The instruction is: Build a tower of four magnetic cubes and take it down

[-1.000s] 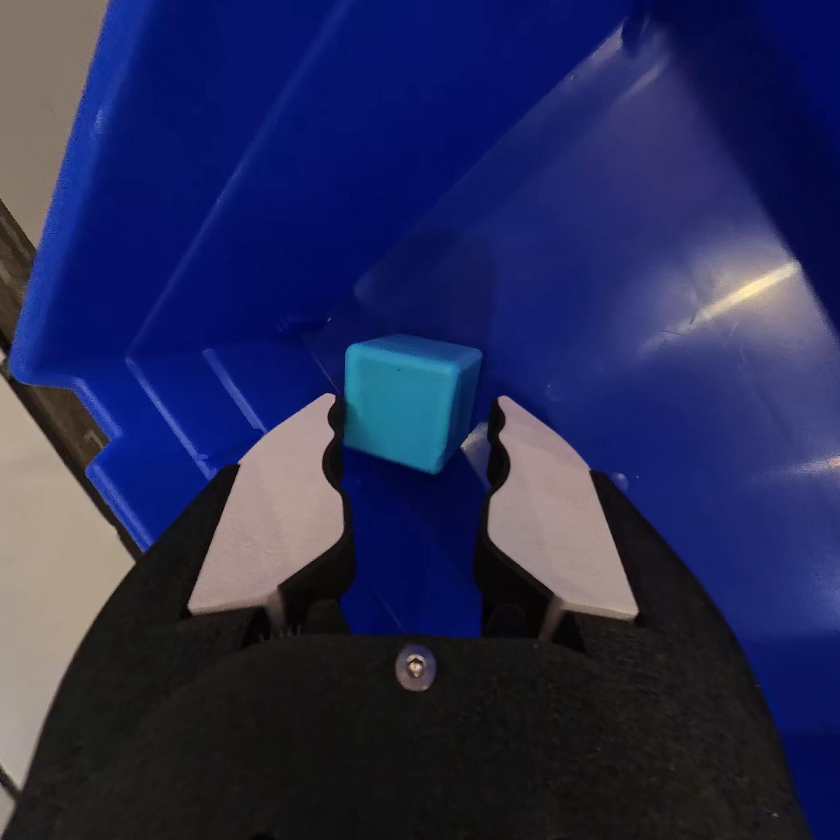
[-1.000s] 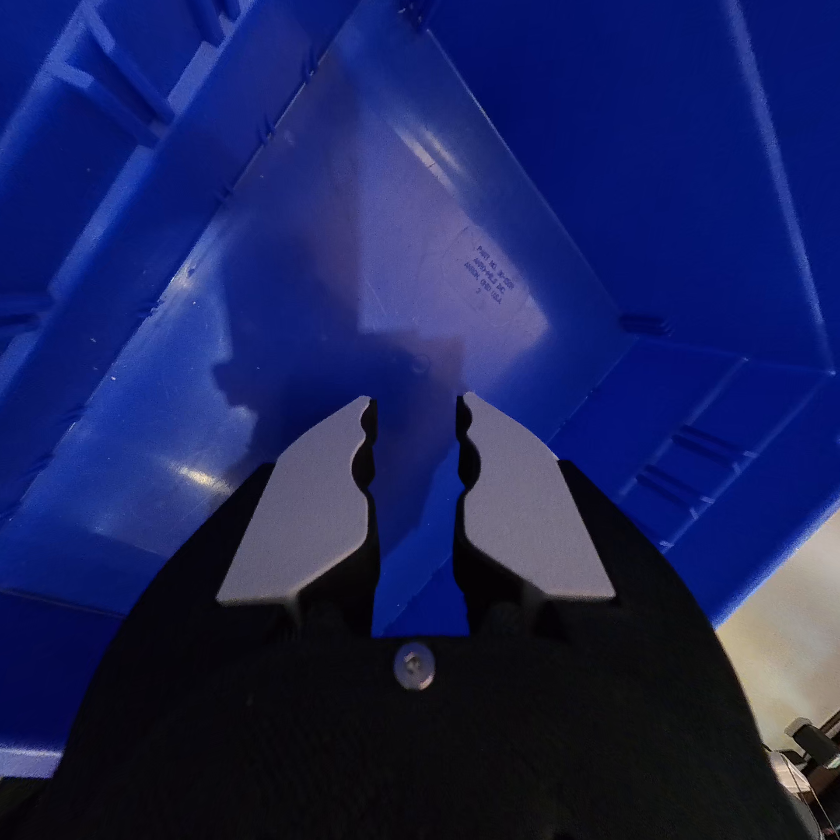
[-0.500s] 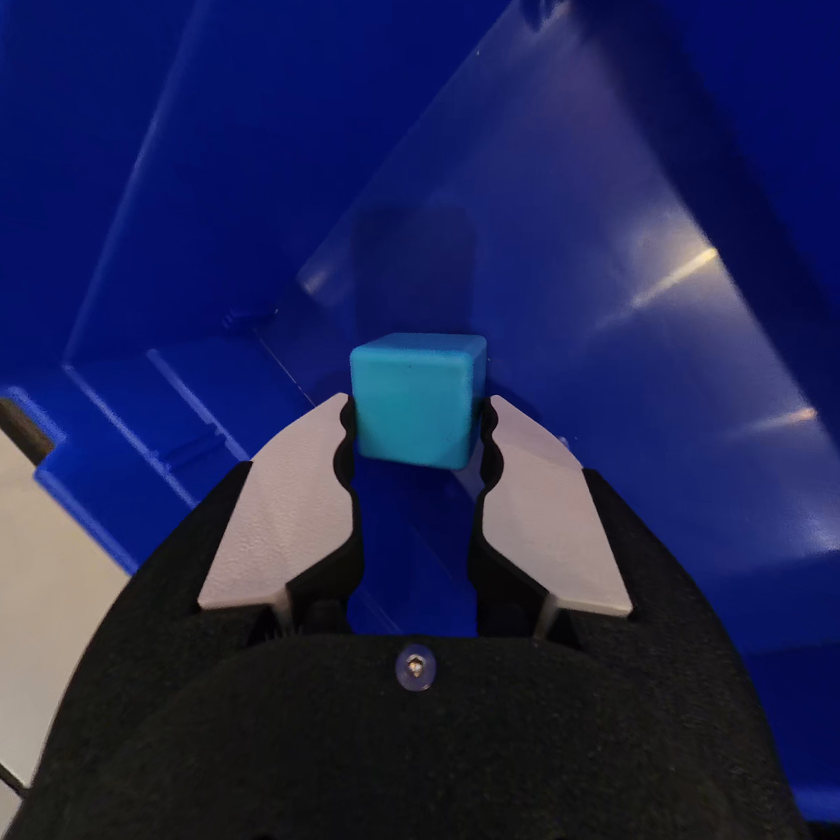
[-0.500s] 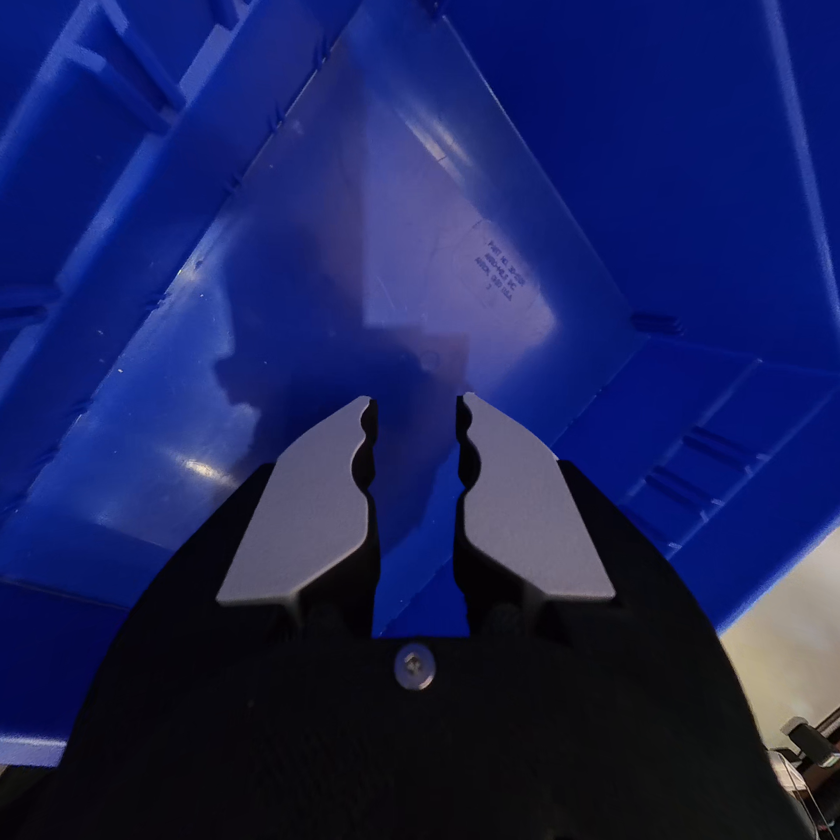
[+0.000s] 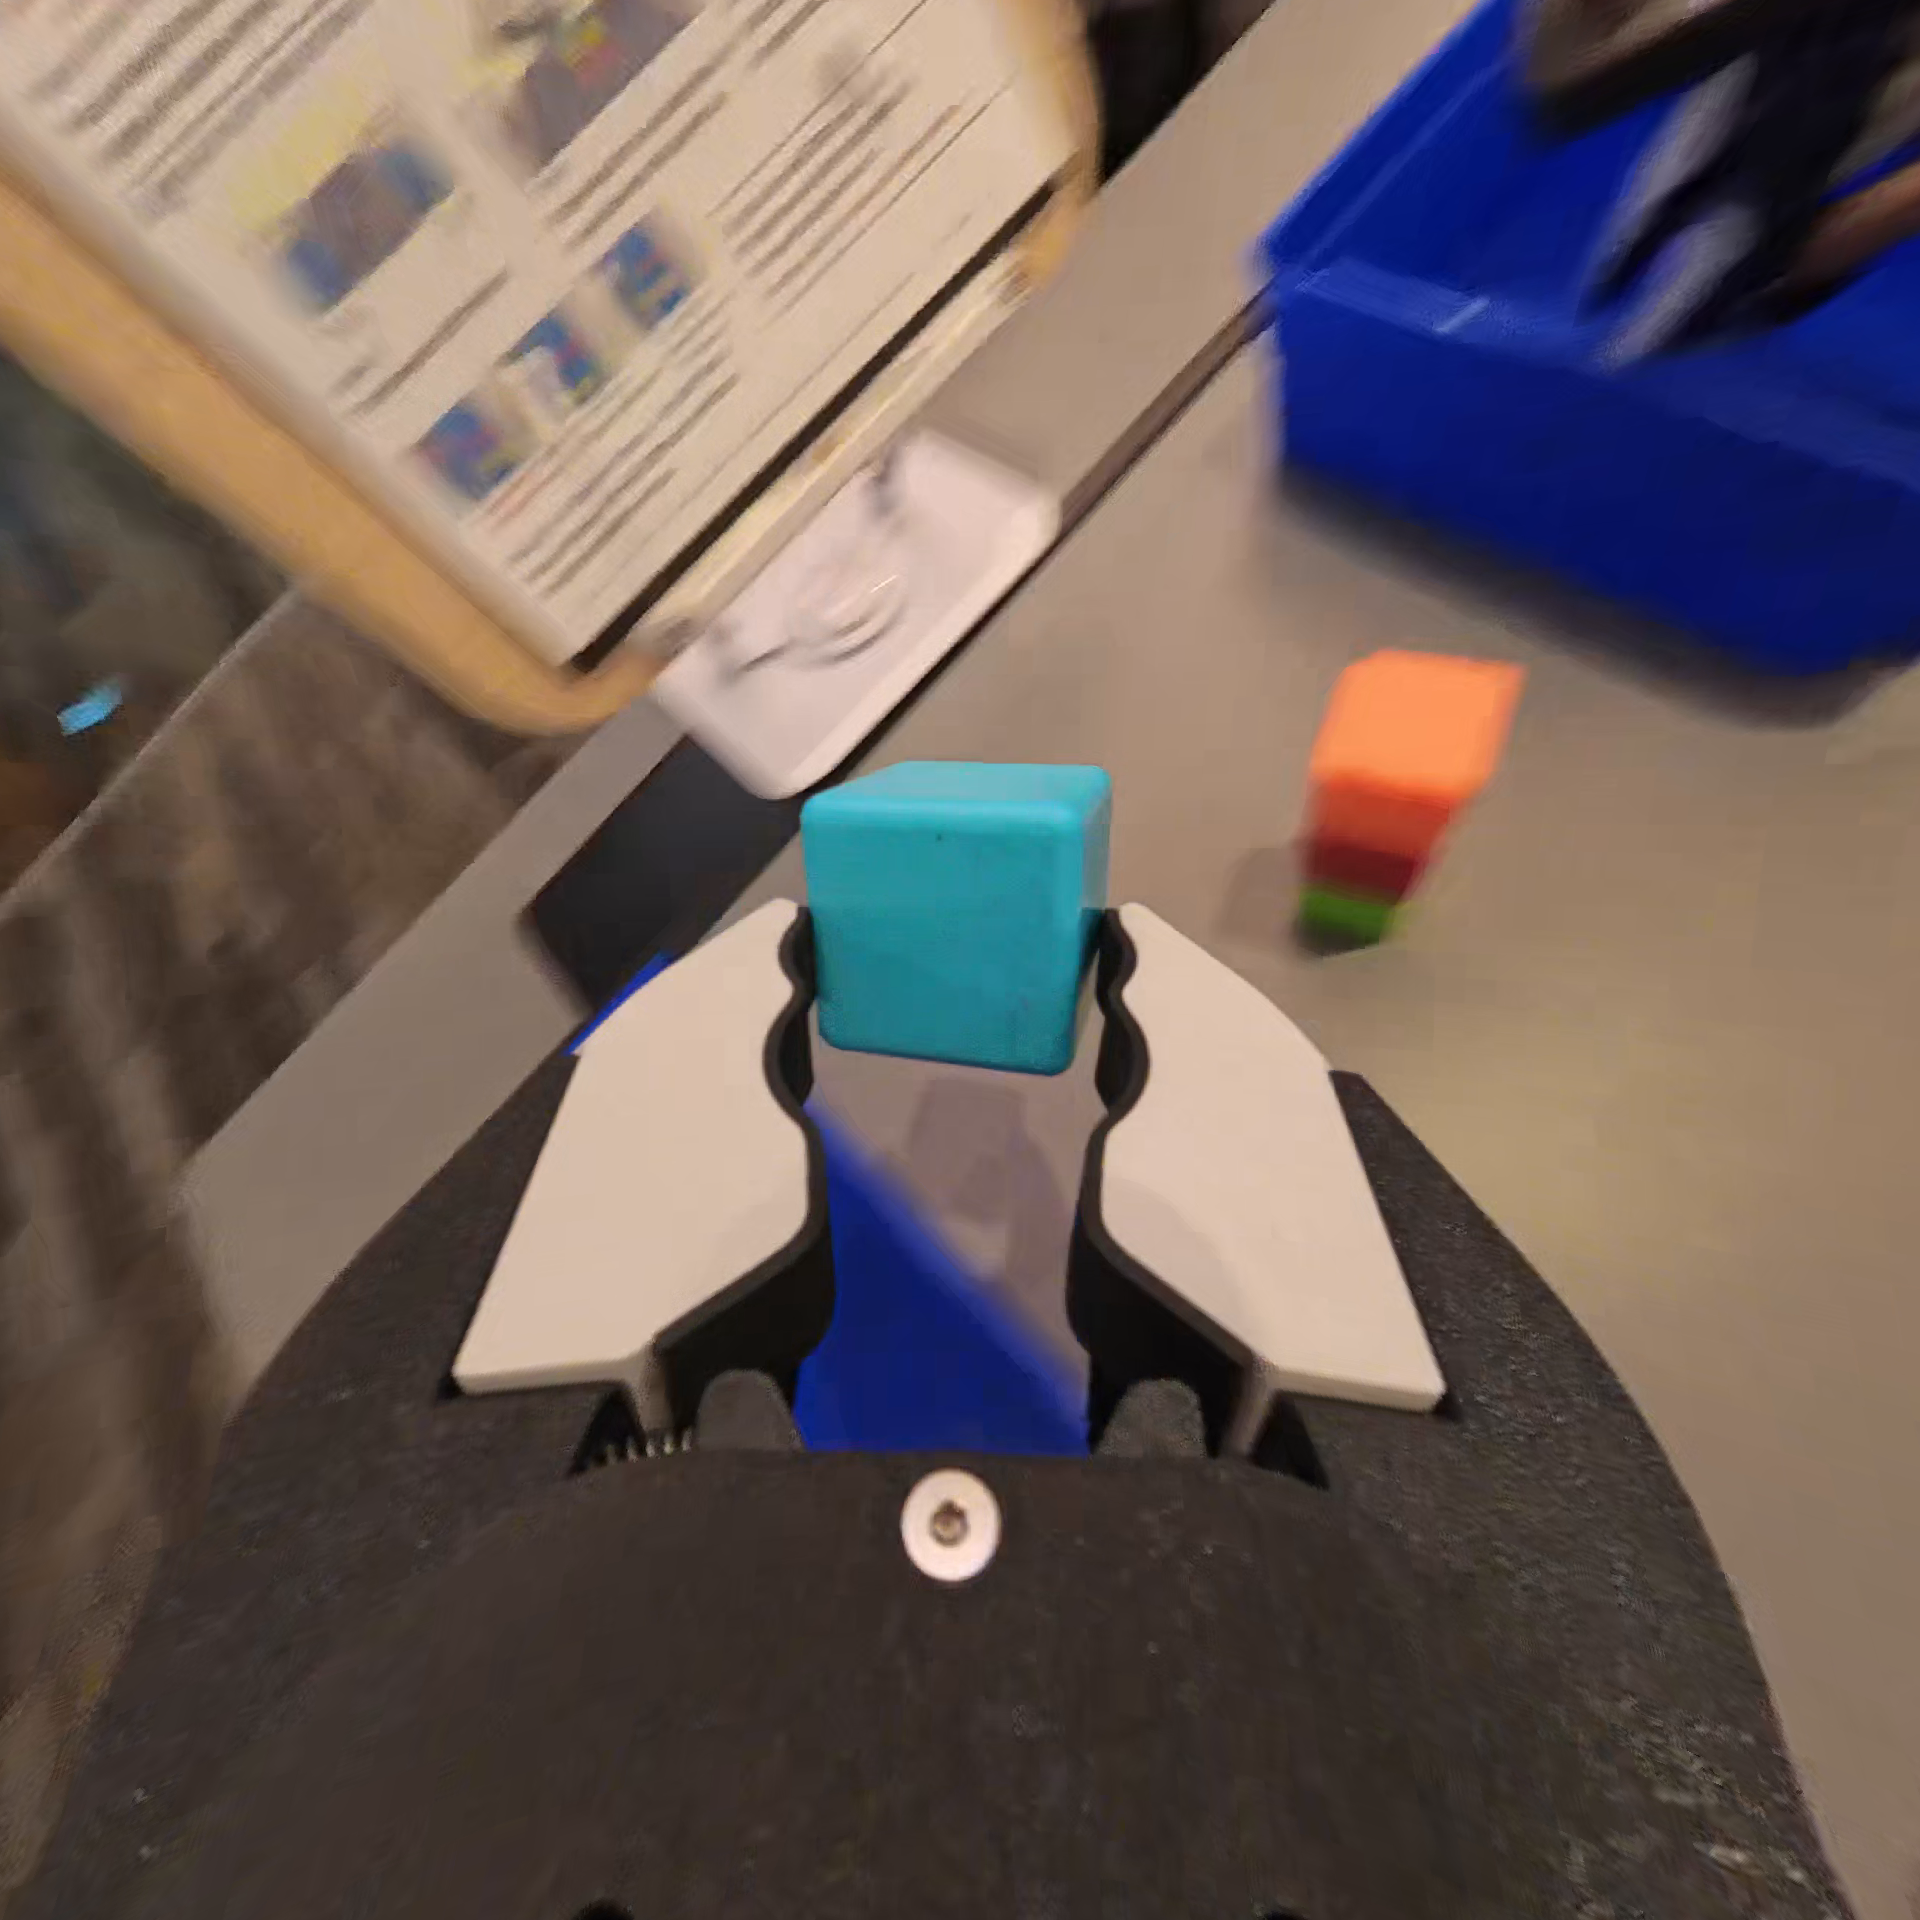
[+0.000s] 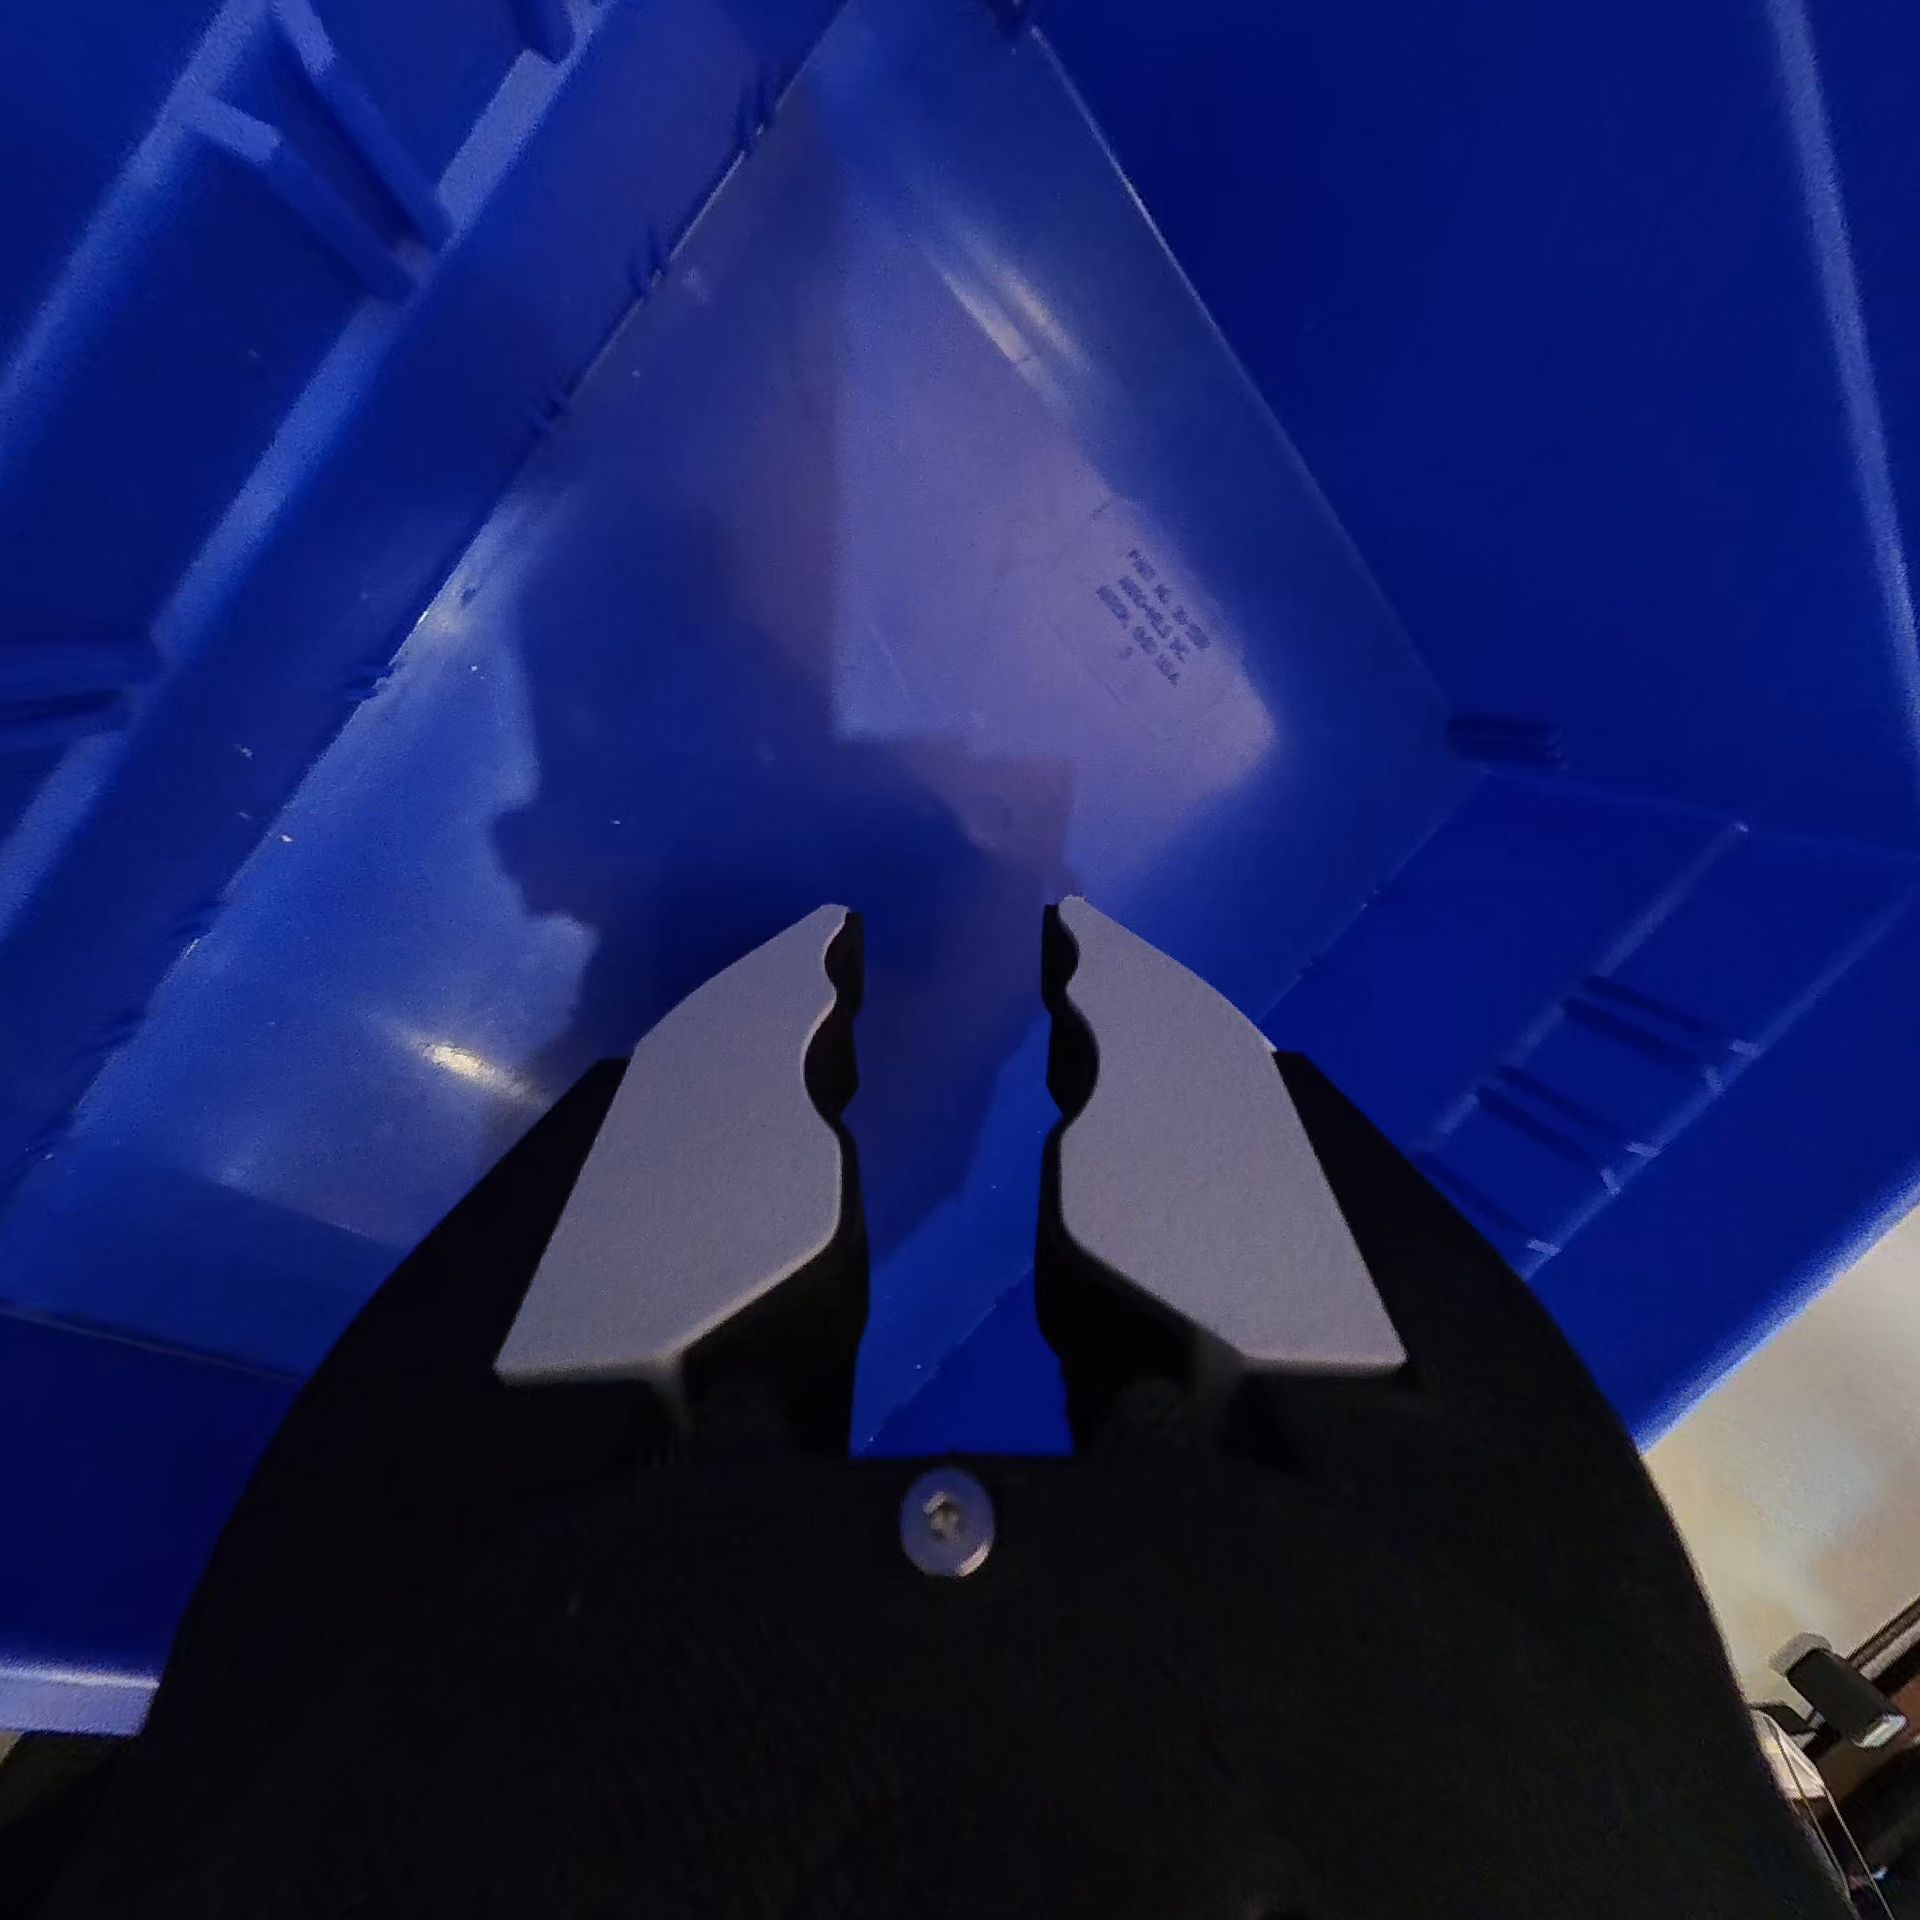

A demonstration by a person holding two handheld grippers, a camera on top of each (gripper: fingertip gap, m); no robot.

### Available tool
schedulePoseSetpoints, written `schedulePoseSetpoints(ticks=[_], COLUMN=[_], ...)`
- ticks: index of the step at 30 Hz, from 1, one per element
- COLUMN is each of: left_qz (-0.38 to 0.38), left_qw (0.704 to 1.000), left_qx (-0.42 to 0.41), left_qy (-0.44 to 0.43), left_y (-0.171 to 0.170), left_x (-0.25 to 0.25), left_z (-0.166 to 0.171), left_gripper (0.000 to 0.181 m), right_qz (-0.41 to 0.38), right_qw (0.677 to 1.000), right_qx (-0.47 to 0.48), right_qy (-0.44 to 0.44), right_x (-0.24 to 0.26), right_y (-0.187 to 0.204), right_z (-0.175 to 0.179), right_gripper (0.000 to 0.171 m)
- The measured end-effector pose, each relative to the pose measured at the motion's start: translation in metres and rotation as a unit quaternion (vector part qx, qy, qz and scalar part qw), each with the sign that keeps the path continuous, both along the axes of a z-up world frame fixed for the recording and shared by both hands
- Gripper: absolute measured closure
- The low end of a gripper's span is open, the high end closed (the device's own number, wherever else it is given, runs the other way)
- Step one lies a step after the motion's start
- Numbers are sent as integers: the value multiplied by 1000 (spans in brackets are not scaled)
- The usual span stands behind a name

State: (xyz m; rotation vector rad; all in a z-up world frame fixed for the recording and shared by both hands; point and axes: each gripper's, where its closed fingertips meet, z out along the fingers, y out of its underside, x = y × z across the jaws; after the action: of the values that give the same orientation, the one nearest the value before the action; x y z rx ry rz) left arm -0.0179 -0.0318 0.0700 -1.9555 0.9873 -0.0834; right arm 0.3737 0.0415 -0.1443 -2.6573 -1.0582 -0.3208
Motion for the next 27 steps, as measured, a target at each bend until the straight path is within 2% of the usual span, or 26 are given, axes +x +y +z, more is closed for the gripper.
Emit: schedulePoseSetpoints(ticks=[3,5,8,13,27], left_qz=[-96,-124,-110,-122,-137], left_qw=[993,989,990,986,986], left_qx=[-54,-78,-62,-97,-70], left_qy=[-39,1,63,61,68], left_y=[-20,-24,-10,-9,-9], left_x=[79,104,112,125,133], left_z=[-20,-45,-69,-85,-85], left_gripper=[129,129,130,130,131], right_qz=[0,-2,-4,-4,-5], right_qw=[1000,1000,1000,1000,1000], right_qx=[0,0,2,-3,-17], right_qy=[1,2,5,3,1], right_x=[0,2,3,3,3], right_y=[0,0,0,0,-3], right_z=[1,2,4,3,-2], right_gripper=[136,136,136,136,136])
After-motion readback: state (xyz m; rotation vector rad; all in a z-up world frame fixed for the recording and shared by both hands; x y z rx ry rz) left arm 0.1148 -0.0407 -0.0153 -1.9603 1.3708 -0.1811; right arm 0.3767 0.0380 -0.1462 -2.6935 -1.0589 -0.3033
